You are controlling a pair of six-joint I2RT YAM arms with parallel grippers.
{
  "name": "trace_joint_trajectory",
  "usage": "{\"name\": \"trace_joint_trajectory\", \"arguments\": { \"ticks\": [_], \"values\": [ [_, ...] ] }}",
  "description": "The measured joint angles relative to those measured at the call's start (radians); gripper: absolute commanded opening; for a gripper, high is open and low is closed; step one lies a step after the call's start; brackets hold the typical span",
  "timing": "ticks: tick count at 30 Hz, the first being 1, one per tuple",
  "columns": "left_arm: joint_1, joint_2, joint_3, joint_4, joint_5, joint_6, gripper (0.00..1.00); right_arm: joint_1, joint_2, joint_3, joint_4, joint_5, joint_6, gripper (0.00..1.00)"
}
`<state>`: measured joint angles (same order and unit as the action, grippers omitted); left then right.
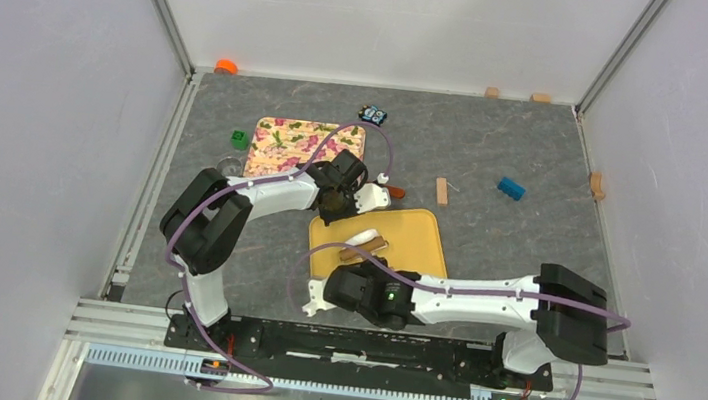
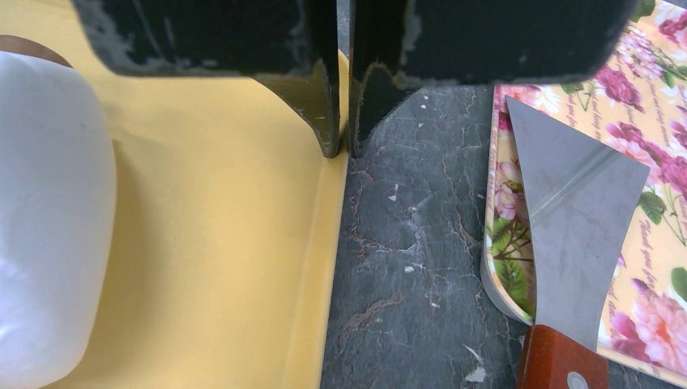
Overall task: Roll out the dumpling wrappers from the dough
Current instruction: Flatten out the dough on the work surface.
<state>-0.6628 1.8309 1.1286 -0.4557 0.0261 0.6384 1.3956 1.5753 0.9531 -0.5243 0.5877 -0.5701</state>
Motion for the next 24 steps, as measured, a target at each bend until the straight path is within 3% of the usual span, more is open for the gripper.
{"name": "trace_joint_trajectory", "arguments": {
  "ticks": [5, 14, 24],
  "values": [
    [0.000, 0.000, 0.000, 0.000, 0.000, 0.000, 0.02, 0.003, -0.039, -0.043, 0.026, -0.012, 0.005, 0.00],
    [0.000, 0.000, 0.000, 0.000, 0.000, 0.000, 0.02, -0.029, 0.038, 0.031, 0.025, -0.004, -0.029, 0.00],
    [0.000, 0.000, 0.000, 0.000, 0.000, 0.000, 0.02, -0.021, -0.070, -0.092, 0.088, -0.044, 0.002, 0.00]
  ]
}}
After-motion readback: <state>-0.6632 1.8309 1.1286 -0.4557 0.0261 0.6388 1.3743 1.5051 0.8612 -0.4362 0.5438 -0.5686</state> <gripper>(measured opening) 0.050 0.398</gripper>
